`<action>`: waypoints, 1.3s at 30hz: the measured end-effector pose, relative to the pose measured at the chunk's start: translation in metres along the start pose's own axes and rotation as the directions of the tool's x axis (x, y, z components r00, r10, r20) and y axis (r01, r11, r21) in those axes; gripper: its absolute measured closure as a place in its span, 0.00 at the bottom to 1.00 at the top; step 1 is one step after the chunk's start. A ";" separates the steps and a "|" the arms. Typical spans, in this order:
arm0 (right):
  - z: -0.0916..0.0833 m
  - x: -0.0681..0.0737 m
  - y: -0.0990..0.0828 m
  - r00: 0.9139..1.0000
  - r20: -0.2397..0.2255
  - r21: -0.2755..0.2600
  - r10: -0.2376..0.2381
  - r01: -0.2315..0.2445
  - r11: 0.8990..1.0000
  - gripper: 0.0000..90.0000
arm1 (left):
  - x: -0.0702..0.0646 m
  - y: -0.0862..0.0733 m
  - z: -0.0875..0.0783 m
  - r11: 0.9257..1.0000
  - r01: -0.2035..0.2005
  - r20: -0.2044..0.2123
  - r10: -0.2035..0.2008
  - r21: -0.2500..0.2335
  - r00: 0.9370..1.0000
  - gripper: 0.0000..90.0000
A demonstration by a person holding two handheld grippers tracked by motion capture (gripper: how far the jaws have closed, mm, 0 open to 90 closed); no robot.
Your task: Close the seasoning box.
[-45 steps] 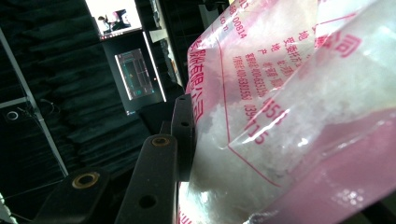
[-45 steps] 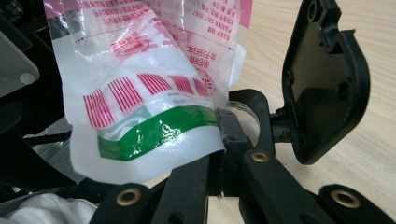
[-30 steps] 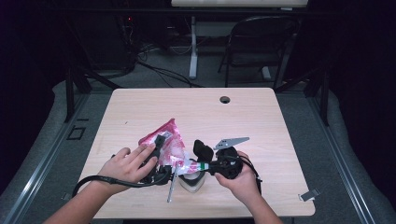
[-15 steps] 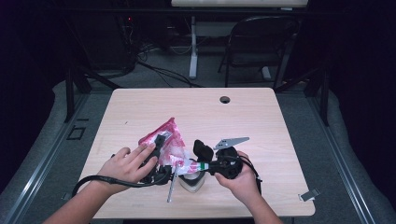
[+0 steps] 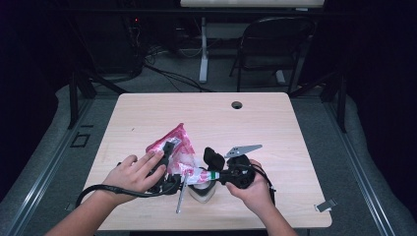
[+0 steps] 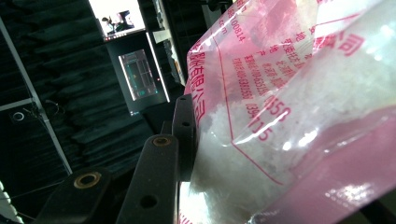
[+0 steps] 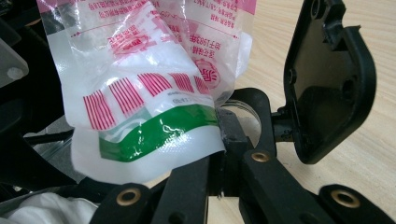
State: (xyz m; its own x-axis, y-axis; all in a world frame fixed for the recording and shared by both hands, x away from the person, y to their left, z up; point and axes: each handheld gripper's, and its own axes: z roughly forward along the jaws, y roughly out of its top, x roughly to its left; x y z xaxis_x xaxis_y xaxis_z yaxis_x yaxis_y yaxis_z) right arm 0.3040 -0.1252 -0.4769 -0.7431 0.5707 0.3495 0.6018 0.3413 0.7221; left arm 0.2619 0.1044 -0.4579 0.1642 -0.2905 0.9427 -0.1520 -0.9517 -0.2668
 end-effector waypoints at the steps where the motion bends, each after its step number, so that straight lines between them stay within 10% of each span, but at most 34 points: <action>1: 0.000 0.000 0.000 1.000 0.001 0.001 0.000 0.000 1.000 1.00 | 0.000 0.000 0.000 1.000 0.000 -0.002 0.000 0.000 1.000 0.82; 39: 0.002 -0.001 -0.003 1.000 0.025 0.027 -0.002 0.002 1.000 1.00 | 0.003 0.008 0.000 1.000 -0.002 0.013 0.002 -0.016 1.000 0.83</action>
State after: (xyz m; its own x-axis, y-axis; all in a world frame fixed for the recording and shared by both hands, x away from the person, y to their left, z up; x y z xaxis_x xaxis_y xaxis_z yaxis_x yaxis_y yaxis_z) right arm 0.3036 -0.1252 -0.4805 -0.7370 0.5883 0.3327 0.6082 0.3626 0.7061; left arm 0.2609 0.0962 -0.4572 0.1765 -0.2939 0.9394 -0.1675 -0.9494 -0.2656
